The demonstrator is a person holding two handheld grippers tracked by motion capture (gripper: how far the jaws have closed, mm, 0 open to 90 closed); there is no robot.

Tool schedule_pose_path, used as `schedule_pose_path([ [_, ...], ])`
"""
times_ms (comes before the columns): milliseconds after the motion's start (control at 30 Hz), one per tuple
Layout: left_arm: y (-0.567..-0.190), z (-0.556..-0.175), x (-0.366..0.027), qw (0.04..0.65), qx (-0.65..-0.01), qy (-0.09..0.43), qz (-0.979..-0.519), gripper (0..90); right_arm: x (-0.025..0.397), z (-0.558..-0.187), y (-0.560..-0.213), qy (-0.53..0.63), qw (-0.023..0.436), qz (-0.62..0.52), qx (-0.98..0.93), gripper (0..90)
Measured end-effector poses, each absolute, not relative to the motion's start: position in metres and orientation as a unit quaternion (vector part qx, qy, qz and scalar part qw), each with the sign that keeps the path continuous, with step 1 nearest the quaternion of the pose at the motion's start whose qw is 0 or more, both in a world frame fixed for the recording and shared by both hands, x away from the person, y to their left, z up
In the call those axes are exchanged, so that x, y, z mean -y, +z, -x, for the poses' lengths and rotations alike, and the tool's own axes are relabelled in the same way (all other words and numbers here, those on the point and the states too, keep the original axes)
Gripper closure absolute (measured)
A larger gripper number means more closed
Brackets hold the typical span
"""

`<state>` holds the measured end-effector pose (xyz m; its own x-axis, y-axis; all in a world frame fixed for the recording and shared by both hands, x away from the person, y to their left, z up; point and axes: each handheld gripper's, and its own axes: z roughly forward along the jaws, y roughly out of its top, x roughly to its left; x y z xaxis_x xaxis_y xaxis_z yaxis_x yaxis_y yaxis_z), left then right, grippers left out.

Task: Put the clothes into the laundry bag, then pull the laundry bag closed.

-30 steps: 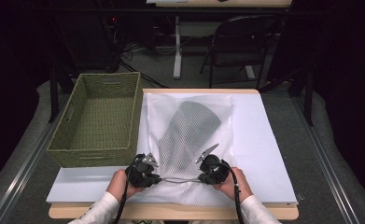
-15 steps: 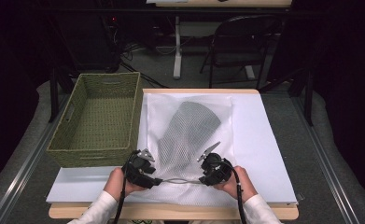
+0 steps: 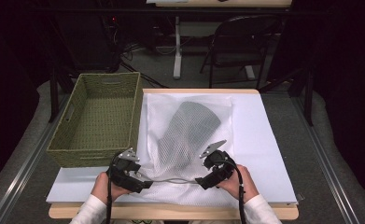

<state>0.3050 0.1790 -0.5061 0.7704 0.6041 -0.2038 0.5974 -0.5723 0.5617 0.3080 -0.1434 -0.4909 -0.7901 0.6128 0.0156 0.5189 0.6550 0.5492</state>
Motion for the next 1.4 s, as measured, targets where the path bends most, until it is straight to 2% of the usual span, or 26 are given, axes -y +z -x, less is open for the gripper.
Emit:
schedule_pose_path([
  [300,-0.506,-0.302,-0.192,0.318,-0.359,0.005,-0.877,14.9,0.136,-0.302,-0.484,0.296,0.086,-0.294,-0.905,5.1],
  [1033,-0.513,-0.304,-0.198,0.297,-0.383,0.008,-0.875,16.1,0.126,-0.297,-0.486,0.289,0.092,-0.266,-0.915,13.0],
  [1400,-0.524,-0.308,-0.201,0.268,-0.396,-0.018,-0.878,25.0,0.121,-0.295,-0.486,0.300,0.089,-0.260,-0.914,16.5],
])
